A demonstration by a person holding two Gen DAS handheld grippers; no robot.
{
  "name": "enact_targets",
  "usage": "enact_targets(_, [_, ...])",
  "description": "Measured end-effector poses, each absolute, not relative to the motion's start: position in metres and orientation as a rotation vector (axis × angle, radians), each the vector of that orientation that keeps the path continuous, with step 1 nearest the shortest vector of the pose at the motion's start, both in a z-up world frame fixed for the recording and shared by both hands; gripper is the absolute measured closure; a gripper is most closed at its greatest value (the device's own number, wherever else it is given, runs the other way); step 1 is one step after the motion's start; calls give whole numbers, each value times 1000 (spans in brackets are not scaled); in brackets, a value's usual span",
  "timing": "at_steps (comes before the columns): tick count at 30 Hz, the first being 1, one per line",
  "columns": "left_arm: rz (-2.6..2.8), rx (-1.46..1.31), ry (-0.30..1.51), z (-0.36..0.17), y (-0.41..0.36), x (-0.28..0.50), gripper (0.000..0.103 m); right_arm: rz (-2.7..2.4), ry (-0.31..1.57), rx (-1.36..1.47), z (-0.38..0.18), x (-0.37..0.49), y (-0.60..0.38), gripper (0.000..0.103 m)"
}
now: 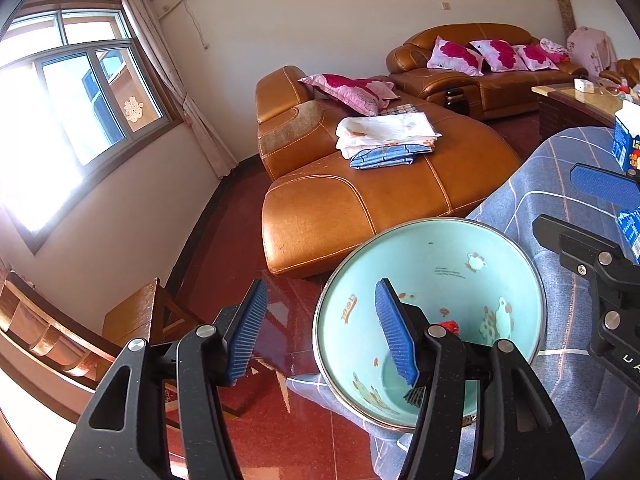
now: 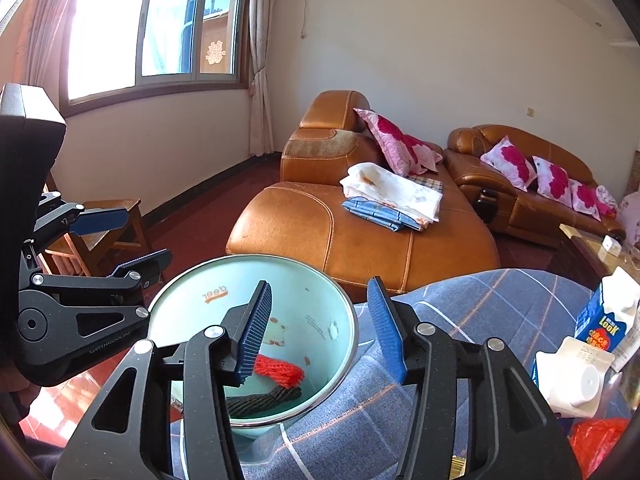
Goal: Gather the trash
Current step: 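Grasp the yellow sponge with the left tool while the right tool grasps a red plastic bag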
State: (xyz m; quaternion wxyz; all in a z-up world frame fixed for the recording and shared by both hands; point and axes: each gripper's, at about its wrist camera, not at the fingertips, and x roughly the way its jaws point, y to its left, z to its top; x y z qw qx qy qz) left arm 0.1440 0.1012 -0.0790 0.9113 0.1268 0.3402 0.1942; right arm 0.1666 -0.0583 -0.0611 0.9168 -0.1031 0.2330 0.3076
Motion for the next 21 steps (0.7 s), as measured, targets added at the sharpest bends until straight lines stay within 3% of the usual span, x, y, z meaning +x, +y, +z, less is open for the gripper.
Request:
enact_targets(10, [315,217,676,-67,78,122,33,472,442,-178,-24,125,-110,39])
enact_targets(21, [-2,256,672,-81,-45,108,31,-10,490,-36,-49,53,-266,37])
